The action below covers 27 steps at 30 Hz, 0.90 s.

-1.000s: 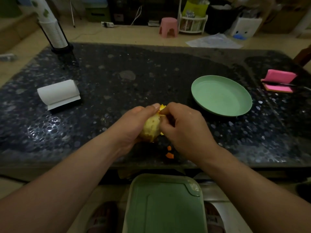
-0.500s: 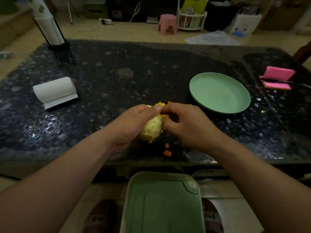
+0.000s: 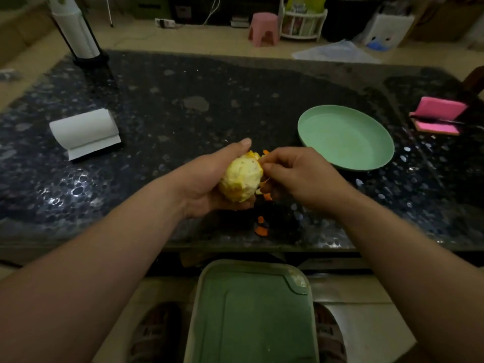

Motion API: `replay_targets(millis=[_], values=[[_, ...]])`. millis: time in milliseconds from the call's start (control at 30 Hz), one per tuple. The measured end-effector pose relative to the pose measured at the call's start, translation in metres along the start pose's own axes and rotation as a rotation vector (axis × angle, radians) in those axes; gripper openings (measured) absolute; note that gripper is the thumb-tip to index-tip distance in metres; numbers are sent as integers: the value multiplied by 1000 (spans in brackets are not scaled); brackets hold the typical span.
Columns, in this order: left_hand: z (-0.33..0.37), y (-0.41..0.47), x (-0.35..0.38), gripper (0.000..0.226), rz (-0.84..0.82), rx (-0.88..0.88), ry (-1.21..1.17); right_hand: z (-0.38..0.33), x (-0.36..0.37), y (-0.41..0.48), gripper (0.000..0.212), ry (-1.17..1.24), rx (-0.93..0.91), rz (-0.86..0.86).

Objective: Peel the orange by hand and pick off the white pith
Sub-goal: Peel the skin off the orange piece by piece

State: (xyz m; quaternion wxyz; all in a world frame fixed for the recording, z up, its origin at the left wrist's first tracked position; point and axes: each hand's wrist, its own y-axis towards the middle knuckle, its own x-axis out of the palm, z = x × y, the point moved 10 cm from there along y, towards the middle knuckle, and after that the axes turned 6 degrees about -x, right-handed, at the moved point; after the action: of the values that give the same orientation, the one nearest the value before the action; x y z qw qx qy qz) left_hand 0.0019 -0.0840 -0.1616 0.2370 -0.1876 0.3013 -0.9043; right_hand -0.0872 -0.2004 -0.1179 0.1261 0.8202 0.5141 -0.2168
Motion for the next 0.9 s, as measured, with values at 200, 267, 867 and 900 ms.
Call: replay_targets(millis=[200,267,867,900], values=[[-8,5,-8,53,69,-88,-390,4,7,8,35,-101,-49,5],[-6,5,-8,53,88,-56,-473,-4,14,4,49,-99,-111,-49],[15,-9,0,53,-93,111,-334,-30,1,-8,51,-73,-209,56],[16,-11,-2,48,-89,120,-315,-32,-1,-9,40,-41,-206,56]])
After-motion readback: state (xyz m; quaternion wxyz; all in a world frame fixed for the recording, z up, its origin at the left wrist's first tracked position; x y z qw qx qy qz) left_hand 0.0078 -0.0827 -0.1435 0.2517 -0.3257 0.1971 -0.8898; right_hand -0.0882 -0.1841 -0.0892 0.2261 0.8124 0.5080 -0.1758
